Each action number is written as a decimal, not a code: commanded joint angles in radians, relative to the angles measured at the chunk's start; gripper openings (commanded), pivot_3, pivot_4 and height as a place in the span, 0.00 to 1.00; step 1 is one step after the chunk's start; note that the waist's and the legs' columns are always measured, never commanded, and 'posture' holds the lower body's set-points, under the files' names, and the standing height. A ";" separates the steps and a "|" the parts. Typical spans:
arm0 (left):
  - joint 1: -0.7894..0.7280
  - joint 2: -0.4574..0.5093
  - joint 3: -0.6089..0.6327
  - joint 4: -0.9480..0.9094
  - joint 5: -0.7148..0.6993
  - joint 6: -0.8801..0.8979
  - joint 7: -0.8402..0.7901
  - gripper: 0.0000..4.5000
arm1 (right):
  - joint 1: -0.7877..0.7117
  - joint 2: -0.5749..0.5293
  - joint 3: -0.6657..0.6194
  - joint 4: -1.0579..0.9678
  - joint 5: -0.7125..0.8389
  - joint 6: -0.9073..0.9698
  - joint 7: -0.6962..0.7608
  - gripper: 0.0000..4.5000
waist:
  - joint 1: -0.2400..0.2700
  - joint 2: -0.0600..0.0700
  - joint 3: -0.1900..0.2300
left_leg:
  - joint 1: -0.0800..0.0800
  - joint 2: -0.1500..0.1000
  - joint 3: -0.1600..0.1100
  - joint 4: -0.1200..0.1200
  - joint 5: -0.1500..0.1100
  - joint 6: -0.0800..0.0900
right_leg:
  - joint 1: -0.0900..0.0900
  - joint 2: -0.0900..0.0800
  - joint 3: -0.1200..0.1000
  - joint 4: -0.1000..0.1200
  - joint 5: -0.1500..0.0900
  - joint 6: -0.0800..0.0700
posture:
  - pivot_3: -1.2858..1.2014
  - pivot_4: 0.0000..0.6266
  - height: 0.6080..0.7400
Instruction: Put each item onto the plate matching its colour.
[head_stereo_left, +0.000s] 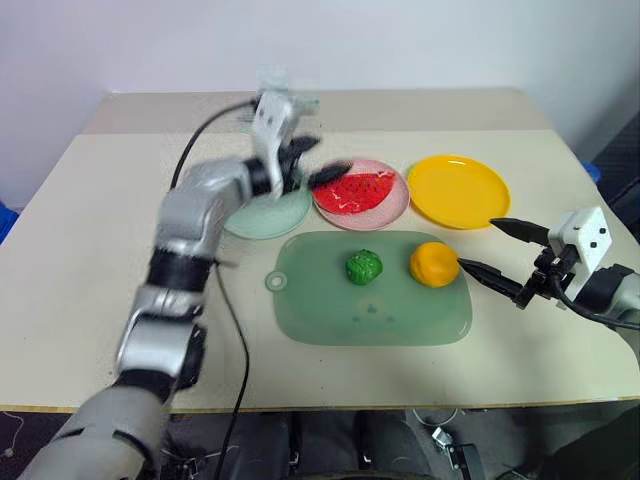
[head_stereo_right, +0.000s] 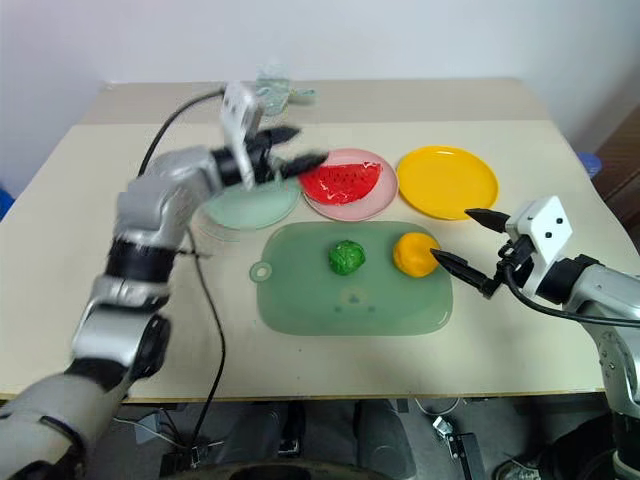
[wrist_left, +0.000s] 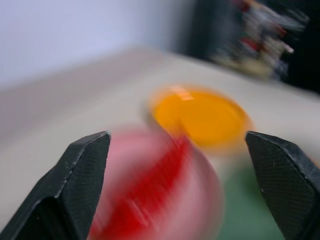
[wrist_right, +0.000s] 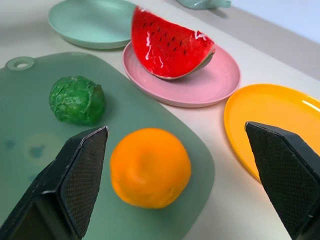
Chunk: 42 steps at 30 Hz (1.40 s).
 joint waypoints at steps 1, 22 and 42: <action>0.065 0.055 -0.100 -0.171 -0.021 0.008 -0.136 1.00 | 0.025 -0.021 -0.056 -0.008 0.022 0.025 0.009 1.00 | 0.018 0.000 0.000 | 0.000 0.000 0.000 0.001 0.000 0.000 | 0.001 0.000 0.000 0.000 0.000 0.000 | 0.52 0.24 1.00; 0.076 -0.093 -0.336 -0.015 0.207 -0.086 -0.100 0.69 | 0.148 0.013 -0.092 0.011 0.008 -0.031 0.062 1.00 | 0.041 0.000 0.000 | -0.001 -0.001 -0.001 0.009 -0.004 0.008 | 0.004 0.001 -0.001 0.000 0.000 0.000 | 0.52 0.24 1.00; 0.200 -0.038 -0.053 -0.288 -0.027 0.076 -0.021 0.75 | 0.135 0.057 -0.014 0.124 -0.057 -0.224 0.116 1.00 | 0.041 0.000 0.000 | -0.001 0.000 -0.002 0.011 -0.004 0.007 | 0.006 0.000 -0.001 0.001 0.000 0.001 | 0.52 0.24 1.00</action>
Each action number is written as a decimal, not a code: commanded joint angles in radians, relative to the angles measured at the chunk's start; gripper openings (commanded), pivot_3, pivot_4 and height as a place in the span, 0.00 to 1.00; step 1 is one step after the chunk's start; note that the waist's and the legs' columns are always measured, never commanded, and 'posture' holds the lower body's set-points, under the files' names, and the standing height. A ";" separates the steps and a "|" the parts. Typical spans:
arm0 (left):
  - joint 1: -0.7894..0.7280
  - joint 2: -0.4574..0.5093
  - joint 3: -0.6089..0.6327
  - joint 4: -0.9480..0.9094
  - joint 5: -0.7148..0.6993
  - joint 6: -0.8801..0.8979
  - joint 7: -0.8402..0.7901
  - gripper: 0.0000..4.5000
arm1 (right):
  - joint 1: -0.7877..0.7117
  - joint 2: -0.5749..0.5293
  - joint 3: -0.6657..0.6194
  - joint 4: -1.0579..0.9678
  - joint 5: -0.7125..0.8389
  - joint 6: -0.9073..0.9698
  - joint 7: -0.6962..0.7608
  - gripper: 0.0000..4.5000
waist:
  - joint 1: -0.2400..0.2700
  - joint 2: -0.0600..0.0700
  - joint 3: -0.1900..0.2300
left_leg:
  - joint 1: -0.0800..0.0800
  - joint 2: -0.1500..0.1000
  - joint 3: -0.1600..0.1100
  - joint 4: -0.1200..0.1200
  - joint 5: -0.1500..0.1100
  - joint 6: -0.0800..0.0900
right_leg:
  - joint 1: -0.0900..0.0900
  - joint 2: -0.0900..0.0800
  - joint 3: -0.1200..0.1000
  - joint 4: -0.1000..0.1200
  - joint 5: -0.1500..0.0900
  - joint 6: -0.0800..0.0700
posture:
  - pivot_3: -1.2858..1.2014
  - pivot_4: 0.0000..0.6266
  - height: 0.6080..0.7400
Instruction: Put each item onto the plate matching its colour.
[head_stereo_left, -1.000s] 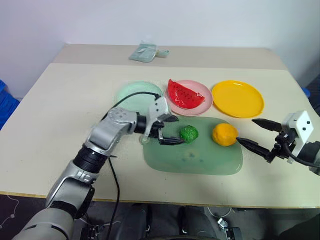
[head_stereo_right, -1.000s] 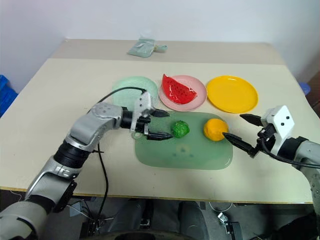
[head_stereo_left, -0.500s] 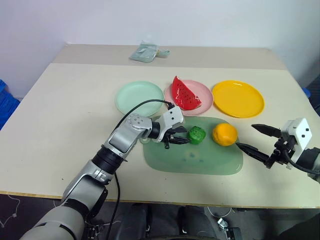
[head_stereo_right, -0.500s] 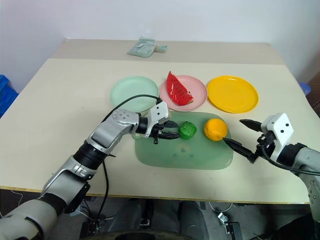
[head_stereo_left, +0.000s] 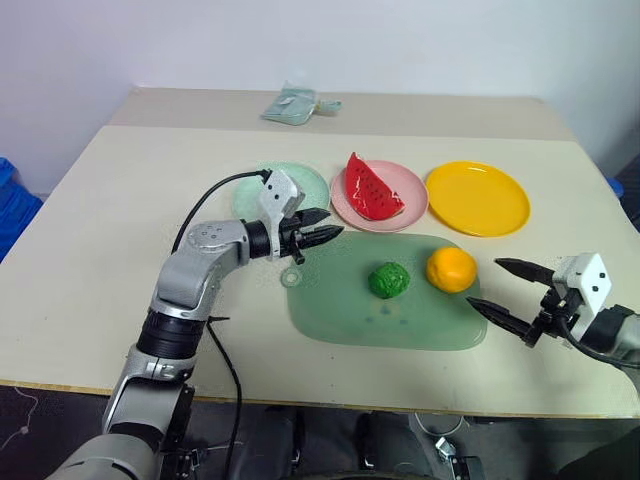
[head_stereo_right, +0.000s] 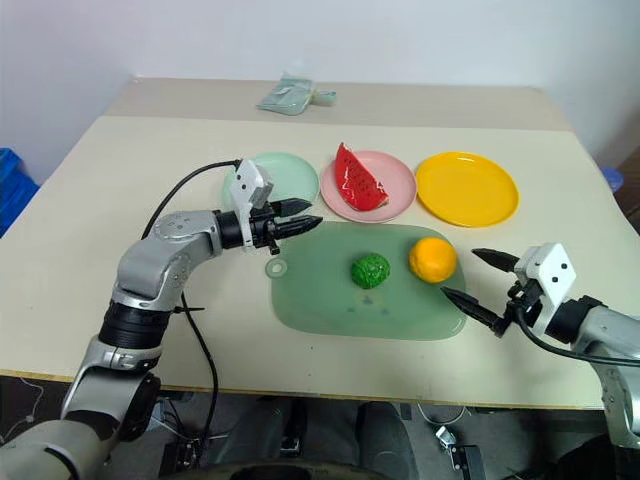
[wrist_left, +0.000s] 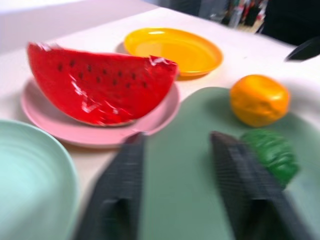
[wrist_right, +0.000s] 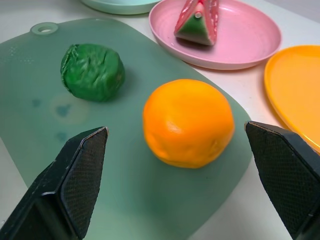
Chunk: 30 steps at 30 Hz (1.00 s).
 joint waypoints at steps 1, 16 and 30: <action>-0.024 0.003 -0.065 -0.056 -0.030 -0.015 -0.073 0.88 | -0.029 -0.005 -0.003 -0.021 0.007 -0.002 -0.012 1.00 | -0.003 0.000 0.000 | 0.000 0.000 0.000 0.000 0.000 0.000 | 0.000 0.000 0.000 0.000 0.000 0.000 | 0.52 0.24 1.00; -0.148 -0.127 -0.366 0.260 0.214 -0.286 -0.162 0.99 | -0.014 0.002 -0.023 -0.143 0.028 0.085 -0.098 1.00 | -0.004 0.000 0.000 | 0.000 0.000 0.000 0.000 -0.001 0.001 | 0.000 0.001 0.000 -0.001 0.000 0.000 | 0.52 0.24 1.00; -0.142 -0.129 -0.337 0.255 0.249 -0.253 -0.127 0.51 | -0.061 -0.025 -0.011 -0.224 0.062 0.192 -0.160 1.00 | -0.003 0.000 0.000 | 0.000 0.000 0.000 0.000 -0.001 0.002 | 0.000 0.001 0.000 -0.001 0.000 0.000 | 0.52 0.24 1.00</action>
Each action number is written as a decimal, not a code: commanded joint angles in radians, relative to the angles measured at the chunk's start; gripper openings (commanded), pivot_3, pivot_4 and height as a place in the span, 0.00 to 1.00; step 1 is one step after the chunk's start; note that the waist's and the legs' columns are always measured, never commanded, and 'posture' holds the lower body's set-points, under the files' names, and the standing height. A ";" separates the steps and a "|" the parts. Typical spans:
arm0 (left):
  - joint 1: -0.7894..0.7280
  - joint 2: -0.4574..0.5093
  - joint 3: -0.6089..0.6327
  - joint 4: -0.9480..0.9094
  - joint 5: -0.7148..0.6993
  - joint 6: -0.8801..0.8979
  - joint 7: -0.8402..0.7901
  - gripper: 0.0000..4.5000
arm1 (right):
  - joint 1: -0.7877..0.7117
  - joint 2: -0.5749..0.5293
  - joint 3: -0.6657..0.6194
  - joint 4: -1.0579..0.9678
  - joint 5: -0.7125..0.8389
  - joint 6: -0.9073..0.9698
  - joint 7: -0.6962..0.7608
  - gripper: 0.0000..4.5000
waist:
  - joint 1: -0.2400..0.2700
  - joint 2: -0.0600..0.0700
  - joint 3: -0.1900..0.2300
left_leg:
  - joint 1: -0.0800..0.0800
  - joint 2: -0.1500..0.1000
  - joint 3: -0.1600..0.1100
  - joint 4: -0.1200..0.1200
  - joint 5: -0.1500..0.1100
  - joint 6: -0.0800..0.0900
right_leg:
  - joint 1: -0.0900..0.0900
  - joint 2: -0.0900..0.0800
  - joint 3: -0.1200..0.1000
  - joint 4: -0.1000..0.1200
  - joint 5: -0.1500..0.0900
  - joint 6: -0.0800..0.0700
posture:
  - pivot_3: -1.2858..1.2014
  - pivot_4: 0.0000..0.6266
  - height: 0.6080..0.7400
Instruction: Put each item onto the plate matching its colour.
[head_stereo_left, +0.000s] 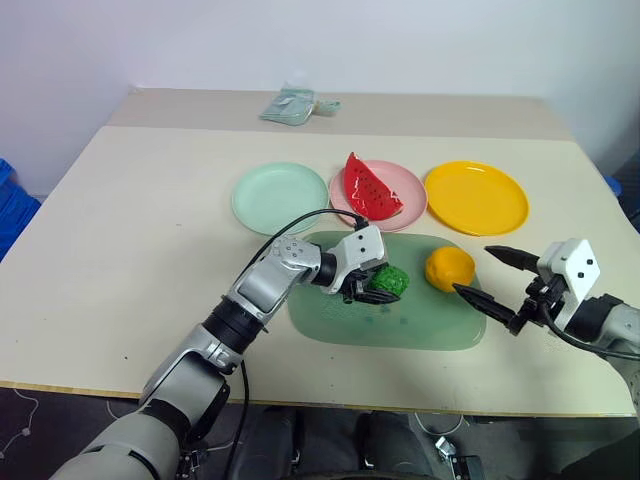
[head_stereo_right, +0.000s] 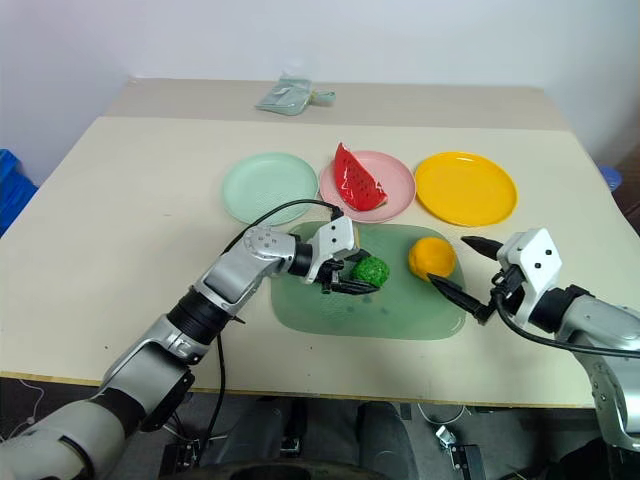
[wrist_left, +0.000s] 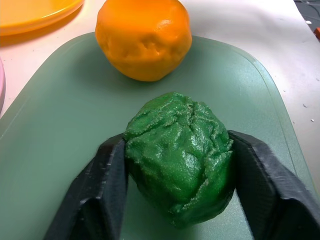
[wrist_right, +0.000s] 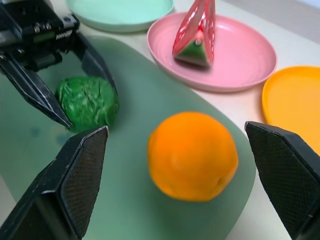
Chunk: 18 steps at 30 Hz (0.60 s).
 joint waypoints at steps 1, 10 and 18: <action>-0.005 0.024 0.074 -0.068 -0.009 0.014 0.035 0.51 | -0.029 -0.021 -0.017 -0.043 0.020 0.018 -0.008 1.00 | -0.001 0.000 0.000 | 0.000 0.000 0.000 0.000 0.000 0.000 | 0.000 0.000 0.000 0.000 0.000 0.000 | 0.52 0.24 1.00; -0.012 0.091 0.497 -0.105 -0.023 0.280 0.493 0.51 | -0.077 -0.021 0.008 -0.042 0.037 0.066 -0.014 1.00 | -0.002 0.000 0.000 | 0.000 0.000 0.000 0.000 0.000 0.000 | -0.001 0.000 0.000 0.000 0.000 0.000 | 0.52 0.24 1.00; -0.151 0.040 0.512 0.228 0.026 0.192 0.631 0.51 | -0.156 -0.023 0.071 0.031 0.008 0.045 0.004 1.00 | 0.014 -0.002 0.001 | -0.002 -0.003 -0.001 0.002 0.000 0.001 | 0.000 0.000 -0.002 -0.001 0.002 0.003 | 0.52 0.24 1.00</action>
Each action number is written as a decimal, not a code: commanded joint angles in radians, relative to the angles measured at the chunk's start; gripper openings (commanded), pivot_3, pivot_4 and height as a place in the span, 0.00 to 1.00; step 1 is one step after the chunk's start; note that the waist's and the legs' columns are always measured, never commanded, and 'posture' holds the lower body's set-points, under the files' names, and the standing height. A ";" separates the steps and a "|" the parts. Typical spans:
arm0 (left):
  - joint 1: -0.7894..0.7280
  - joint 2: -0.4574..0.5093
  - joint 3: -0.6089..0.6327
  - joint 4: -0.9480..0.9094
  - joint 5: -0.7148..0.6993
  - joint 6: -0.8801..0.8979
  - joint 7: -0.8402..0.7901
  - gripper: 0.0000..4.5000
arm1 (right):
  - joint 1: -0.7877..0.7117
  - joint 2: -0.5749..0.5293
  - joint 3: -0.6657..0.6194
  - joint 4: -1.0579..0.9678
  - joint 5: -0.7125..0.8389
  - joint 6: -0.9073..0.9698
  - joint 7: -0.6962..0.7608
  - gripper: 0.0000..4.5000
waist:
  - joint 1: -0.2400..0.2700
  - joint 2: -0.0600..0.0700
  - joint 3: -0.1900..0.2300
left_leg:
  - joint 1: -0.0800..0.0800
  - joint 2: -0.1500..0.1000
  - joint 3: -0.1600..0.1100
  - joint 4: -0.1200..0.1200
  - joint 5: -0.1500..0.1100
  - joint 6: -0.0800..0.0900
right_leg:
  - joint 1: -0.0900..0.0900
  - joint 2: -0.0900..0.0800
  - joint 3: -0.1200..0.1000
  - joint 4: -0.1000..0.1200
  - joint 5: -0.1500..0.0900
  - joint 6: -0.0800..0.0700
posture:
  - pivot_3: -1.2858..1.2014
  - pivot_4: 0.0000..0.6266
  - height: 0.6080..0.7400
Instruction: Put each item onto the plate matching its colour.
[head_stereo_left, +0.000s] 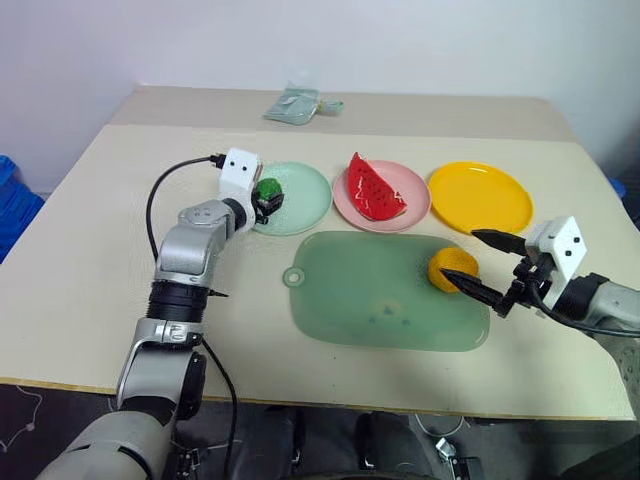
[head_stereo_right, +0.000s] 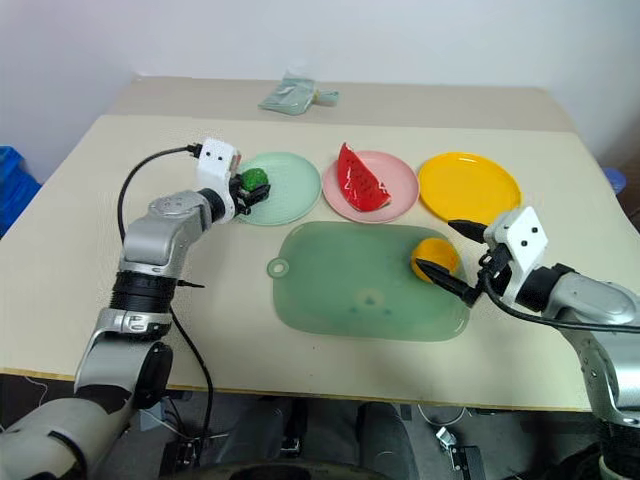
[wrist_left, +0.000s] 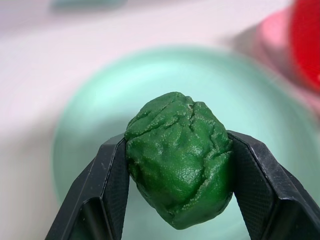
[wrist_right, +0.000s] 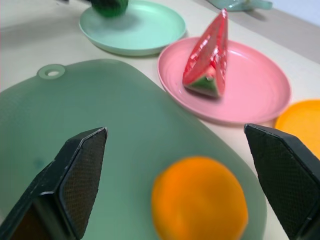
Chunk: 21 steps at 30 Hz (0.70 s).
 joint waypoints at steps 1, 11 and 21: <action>-0.100 -0.010 -0.005 0.120 0.015 -0.050 0.022 0.51 | -0.032 -0.011 0.000 0.013 -0.006 -0.010 0.002 1.00 | -0.003 0.000 0.000 | 0.000 0.000 0.000 0.000 0.000 0.000 | 0.000 0.000 0.000 0.000 0.000 0.000 | 0.52 0.24 1.00; -0.168 0.008 -0.003 0.230 -0.009 -0.130 -0.045 0.99 | -0.027 -0.032 -0.028 -0.021 0.038 0.118 -0.019 1.00 | -0.016 0.000 0.000 | 0.000 0.000 0.002 -0.001 0.000 0.000 | -0.002 0.000 0.001 0.000 0.000 0.001 | 0.52 0.24 1.00; 0.132 0.211 -0.005 -0.280 -0.101 -0.189 -0.319 0.99 | -0.009 0.012 0.070 0.014 -0.107 0.053 -0.117 1.00 | -0.025 0.000 0.000 | 0.000 0.001 0.002 -0.002 0.001 -0.002 | -0.003 -0.002 0.003 0.000 0.000 0.000 | 0.52 0.24 1.00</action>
